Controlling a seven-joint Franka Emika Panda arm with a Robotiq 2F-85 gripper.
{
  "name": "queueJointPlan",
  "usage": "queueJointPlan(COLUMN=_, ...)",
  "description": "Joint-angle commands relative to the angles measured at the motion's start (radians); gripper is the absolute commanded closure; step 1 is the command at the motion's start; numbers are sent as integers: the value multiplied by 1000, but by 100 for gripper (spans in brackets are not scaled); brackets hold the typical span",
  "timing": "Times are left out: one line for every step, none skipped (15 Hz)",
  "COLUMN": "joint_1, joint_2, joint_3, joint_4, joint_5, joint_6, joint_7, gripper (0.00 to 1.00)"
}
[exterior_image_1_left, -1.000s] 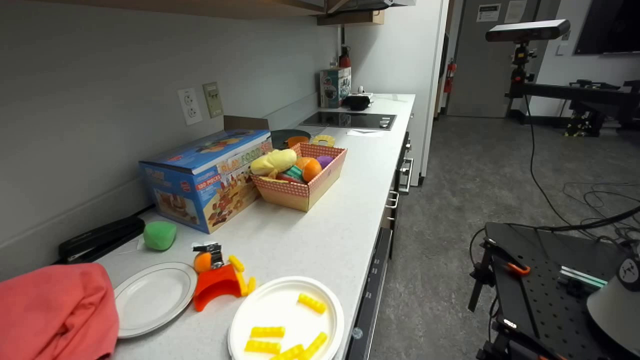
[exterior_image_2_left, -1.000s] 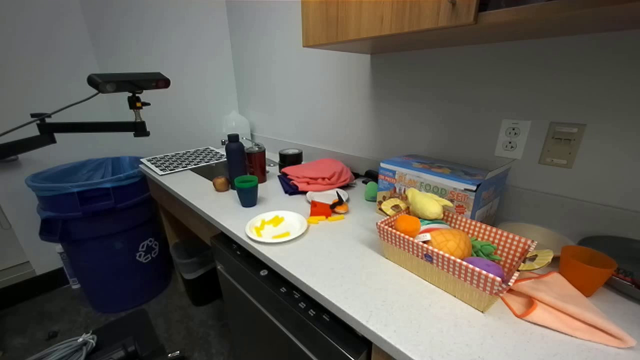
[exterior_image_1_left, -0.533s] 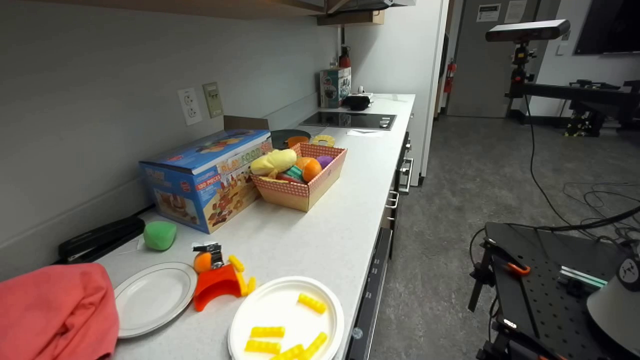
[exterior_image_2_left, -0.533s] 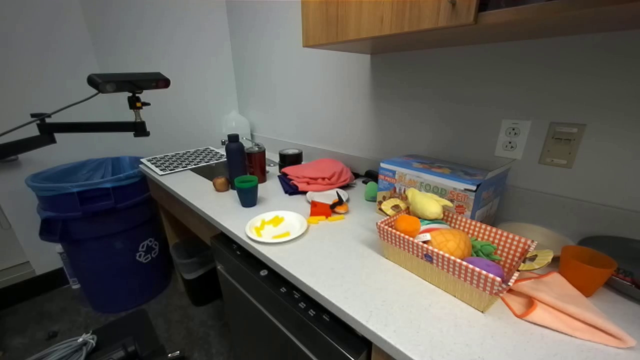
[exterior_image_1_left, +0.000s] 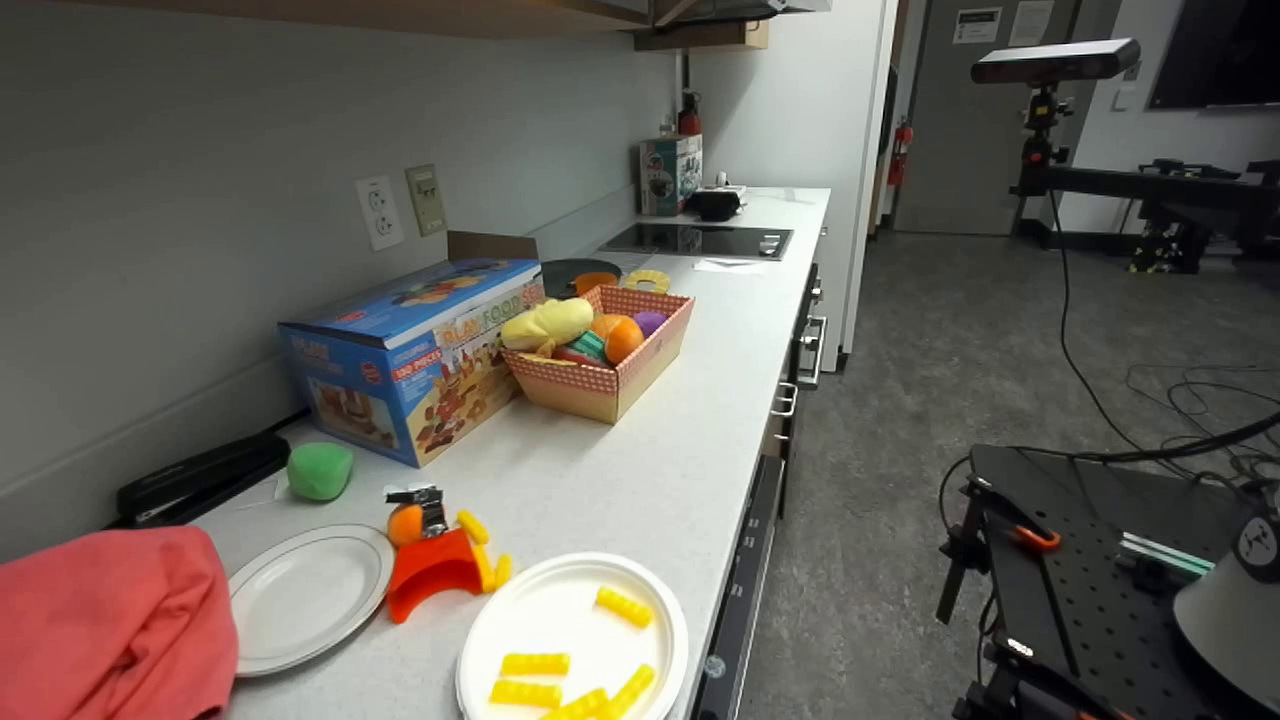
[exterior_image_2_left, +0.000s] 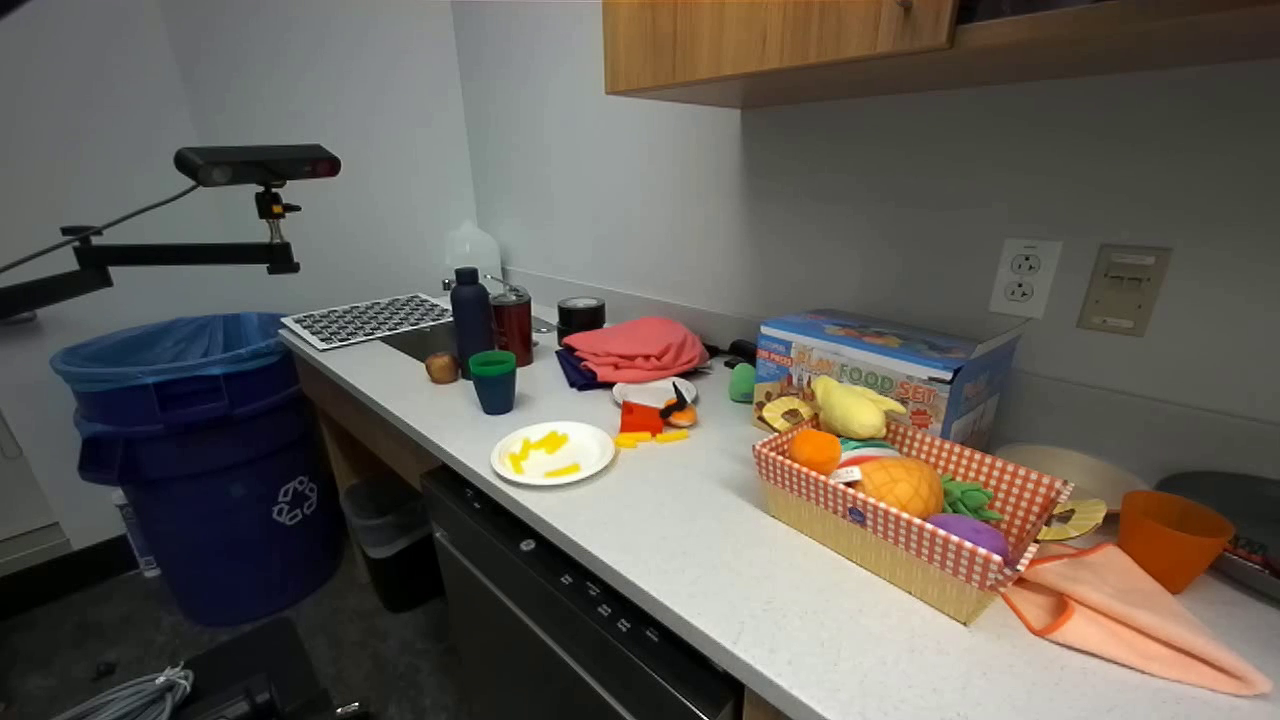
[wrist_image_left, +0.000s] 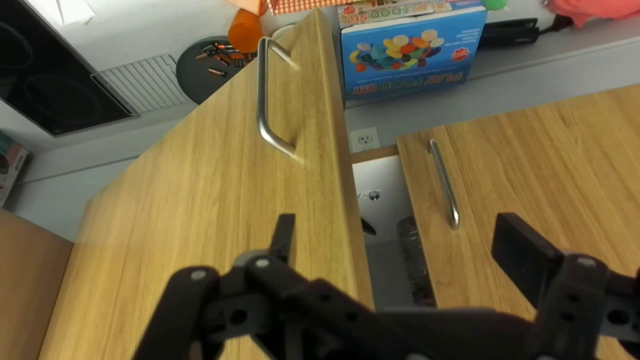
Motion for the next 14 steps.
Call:
queueJointPlan(joint_1=-2, joint_2=2, joint_3=14, joint_4=-2, joint_5=-27, joint_6=108, joint_7=87, gripper=0)
queueJointPlan(joint_1=-2, joint_2=2, joint_3=15, joint_4=-4, joint_5=-25, joint_6=129, joint_7=103, gripper=0)
queueJointPlan(joint_1=-1, joint_2=1, joint_3=15, joint_4=-8, joint_5=-20, joint_6=152, joint_7=124, gripper=0)
queueJointPlan(joint_1=0, joint_2=1, joint_3=17, joint_4=-11, joint_5=-19, joint_6=171, joint_7=145, gripper=0)
queueJointPlan(joint_1=0, joint_2=0, joint_3=18, joint_4=-13, joint_5=-20, joint_6=183, joint_7=158, gripper=0)
queueJointPlan(joint_1=1, joint_2=-1, joint_3=19, joint_4=-16, joint_5=-17, joint_6=190, joint_7=166, gripper=0)
queueJointPlan(joint_1=2, joint_2=-2, joint_3=20, joint_4=-19, joint_5=-16, joint_6=196, joint_7=170, gripper=0)
queueJointPlan(joint_1=3, joint_2=-3, joint_3=21, joint_4=-21, joint_5=-11, joint_6=196, joint_7=173, gripper=0)
queueJointPlan(joint_1=3, joint_2=-4, joint_3=22, joint_4=-23, joint_5=-8, joint_6=195, joint_7=175, gripper=0)
queueJointPlan(joint_1=4, joint_2=-5, joint_3=22, joint_4=-25, joint_5=-4, joint_6=193, joint_7=178, gripper=0)
queueJointPlan(joint_1=4, joint_2=-5, joint_3=23, joint_4=-26, joint_5=0, joint_6=190, joint_7=182, gripper=0)
queueJointPlan(joint_1=5, joint_2=-6, joint_3=24, joint_4=-28, joint_5=3, joint_6=188, joint_7=184, gripper=0)
queueJointPlan(joint_1=5, joint_2=-6, joint_3=25, joint_4=-29, joint_5=6, joint_6=186, joint_7=183, gripper=0)
queueJointPlan(joint_1=5, joint_2=-7, joint_3=26, joint_4=-29, joint_5=8, joint_6=183, joint_7=183, gripper=0)
